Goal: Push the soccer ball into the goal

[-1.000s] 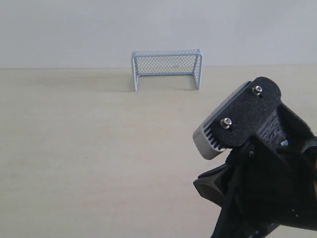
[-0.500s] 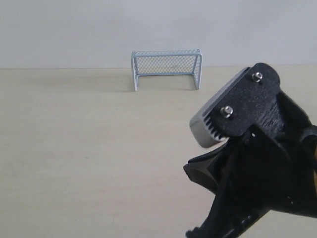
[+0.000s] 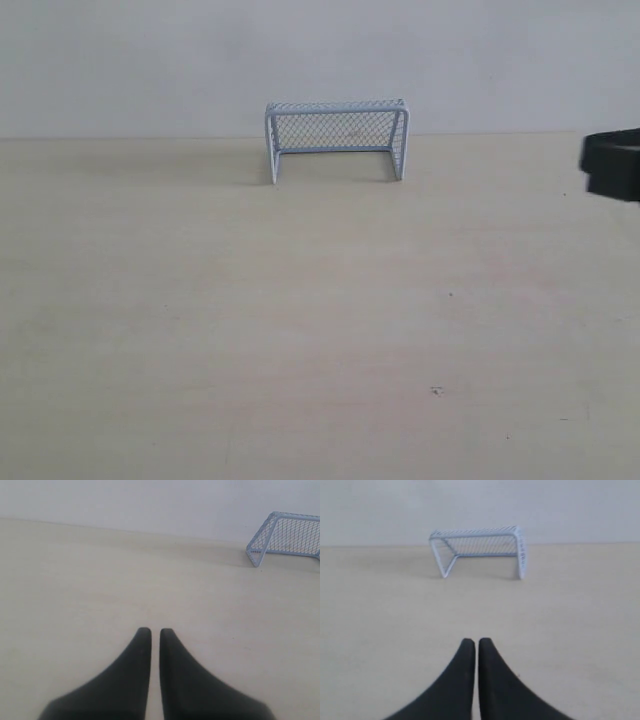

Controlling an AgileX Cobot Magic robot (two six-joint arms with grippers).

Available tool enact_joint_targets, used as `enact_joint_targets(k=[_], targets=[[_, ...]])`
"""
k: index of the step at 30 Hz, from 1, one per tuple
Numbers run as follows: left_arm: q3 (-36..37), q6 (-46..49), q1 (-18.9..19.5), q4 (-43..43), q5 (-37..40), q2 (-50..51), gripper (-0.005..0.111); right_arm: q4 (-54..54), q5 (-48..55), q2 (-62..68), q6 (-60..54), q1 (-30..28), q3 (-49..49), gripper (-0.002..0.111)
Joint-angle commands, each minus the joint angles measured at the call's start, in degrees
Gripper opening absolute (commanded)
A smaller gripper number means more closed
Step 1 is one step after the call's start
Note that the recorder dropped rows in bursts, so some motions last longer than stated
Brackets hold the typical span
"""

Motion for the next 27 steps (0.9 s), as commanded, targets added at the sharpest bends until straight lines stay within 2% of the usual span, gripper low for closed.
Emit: enact_joint_targets(k=[1, 13, 22, 27], targets=[[-0.2, -0.6, 0.1, -0.3, -0.2, -0.1, 0.006, -2.2, -1.2, -8.0, 0.3, -6.9, 5.3, 0.0], [-0.2, -0.6, 0.1, -0.3, -0.2, -0.1, 0.006, -5.2, -3.3, -30.4, 0.7, -17.1, 20.2, 0.0], [-0.2, -0.6, 0.1, -0.3, -0.2, -0.1, 0.006, -5.2, -10.4, -38.5, 1.1, -22.0, 25.3, 0.0], [-0.2, -0.6, 0.1, -0.3, -0.2, -0.1, 0.006, -4.3, -15.8, -41.0, 2.5, -22.3, 27.0, 0.0]])
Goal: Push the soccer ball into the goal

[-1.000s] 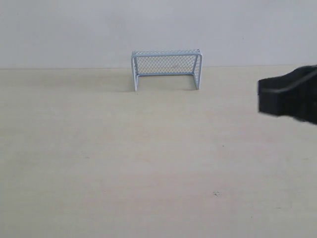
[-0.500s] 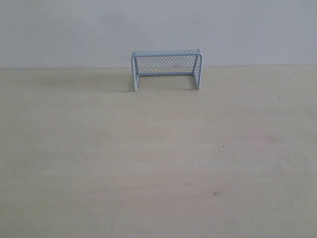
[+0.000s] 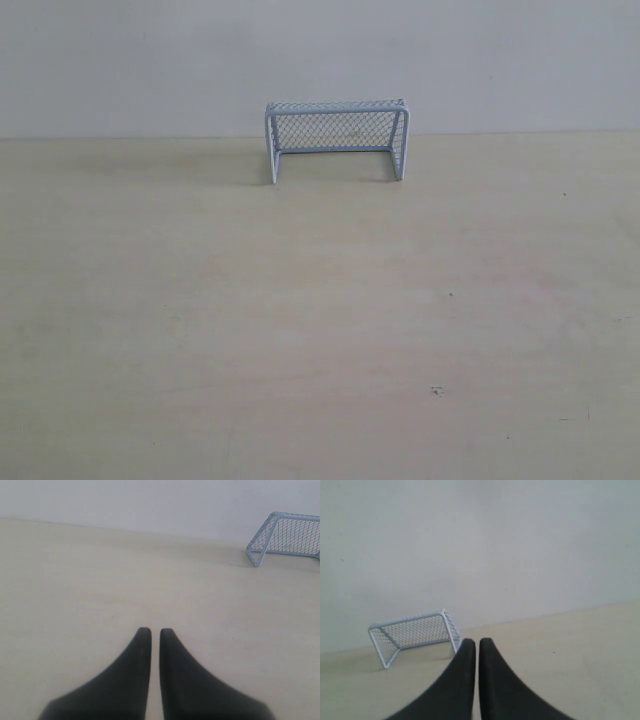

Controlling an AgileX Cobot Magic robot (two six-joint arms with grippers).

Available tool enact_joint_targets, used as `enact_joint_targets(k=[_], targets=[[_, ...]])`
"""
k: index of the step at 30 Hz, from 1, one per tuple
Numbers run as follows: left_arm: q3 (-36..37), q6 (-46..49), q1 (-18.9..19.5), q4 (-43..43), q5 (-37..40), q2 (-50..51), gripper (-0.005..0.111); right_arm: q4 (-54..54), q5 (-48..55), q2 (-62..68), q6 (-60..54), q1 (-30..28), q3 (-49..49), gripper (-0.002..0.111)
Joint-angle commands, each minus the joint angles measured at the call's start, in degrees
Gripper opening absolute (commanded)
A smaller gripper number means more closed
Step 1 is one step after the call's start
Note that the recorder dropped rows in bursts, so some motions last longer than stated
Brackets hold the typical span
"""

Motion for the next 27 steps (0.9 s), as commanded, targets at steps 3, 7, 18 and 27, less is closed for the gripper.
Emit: enact_joint_targets(k=[3, 7, 18, 27], targets=[[-0.2, -0.6, 0.1, -0.3, -0.2, -0.1, 0.006, 0.3, -5.2, -1.4, 4.1, -0.4, 1.4, 0.0], [-0.2, -0.6, 0.1, -0.3, -0.2, -0.1, 0.006, 0.3, -5.4, -1.4, 7.8, -0.4, 1.4, 0.0], [-0.2, -0.6, 0.1, -0.3, -0.2, -0.1, 0.006, 21.1, -10.2, -1.4, -11.3, -0.4, 5.1, 0.0], [-0.2, -0.6, 0.1, -0.3, -0.2, -0.1, 0.006, 33.4, -6.5, -1.4, -36.1, -0.6, 7.2, 0.0]])
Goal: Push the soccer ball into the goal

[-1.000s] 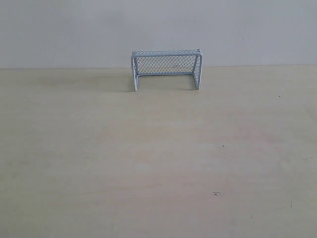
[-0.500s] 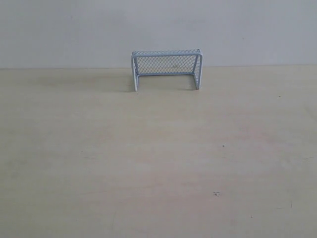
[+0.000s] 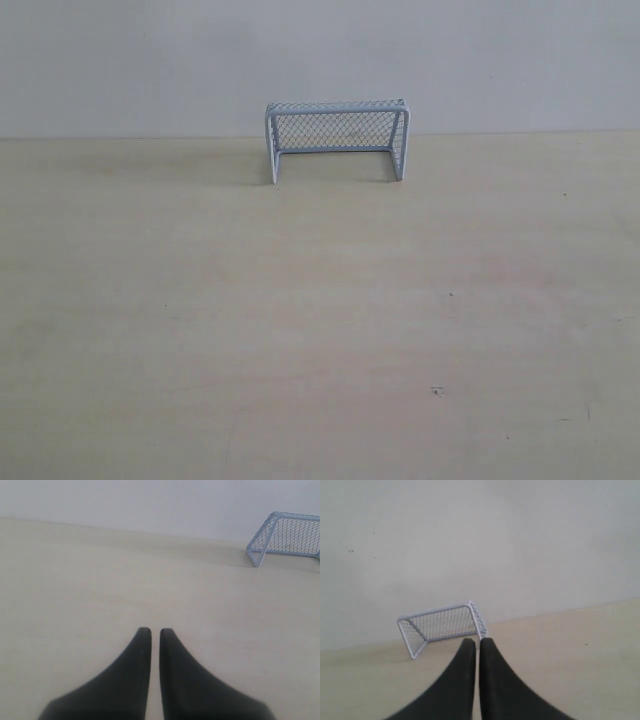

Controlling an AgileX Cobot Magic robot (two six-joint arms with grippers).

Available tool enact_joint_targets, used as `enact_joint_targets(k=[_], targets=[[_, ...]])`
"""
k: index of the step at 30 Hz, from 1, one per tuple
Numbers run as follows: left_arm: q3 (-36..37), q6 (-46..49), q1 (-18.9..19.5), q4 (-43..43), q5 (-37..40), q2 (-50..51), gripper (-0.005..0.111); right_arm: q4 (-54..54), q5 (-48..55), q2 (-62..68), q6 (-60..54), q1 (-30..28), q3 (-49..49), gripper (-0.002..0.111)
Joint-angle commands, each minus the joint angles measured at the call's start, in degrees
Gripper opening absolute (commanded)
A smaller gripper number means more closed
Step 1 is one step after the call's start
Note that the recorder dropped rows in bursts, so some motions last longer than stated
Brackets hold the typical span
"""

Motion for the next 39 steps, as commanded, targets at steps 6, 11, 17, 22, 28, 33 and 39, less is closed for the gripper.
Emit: enact_joint_targets(k=[6, 11, 17, 22, 28, 33, 39], targets=[[-0.2, -0.6, 0.1, -0.3, -0.2, -0.1, 0.006, 0.4, 9.2, -0.3, -10.0, -0.4, 0.2, 0.0], [-0.2, -0.6, 0.1, -0.3, -0.2, -0.1, 0.006, -0.4, 12.8, -0.3, -10.0, -0.4, 0.2, 0.0], [-0.2, -0.6, 0.1, -0.3, -0.2, -0.1, 0.006, -0.4, 18.9, -0.3, -10.0, -0.4, 0.2, 0.0], [-0.2, -0.6, 0.1, -0.3, -0.2, -0.1, 0.006, -0.4, 18.9, -0.3, -10.0, -3.3, 0.2, 0.0], [-0.2, -0.6, 0.1, -0.3, -0.2, -0.1, 0.006, -0.3, 20.1, -0.3, -10.0, -8.3, 0.2, 0.0], [-0.2, -0.6, 0.1, -0.3, -0.2, -0.1, 0.006, -0.3, 20.1, -0.3, -10.0, -10.0, 0.2, 0.0], [-0.2, -0.6, 0.1, -0.3, -0.2, -0.1, 0.006, -0.3, 20.0, -0.3, -9.9, -10.1, 0.2, 0.0]])
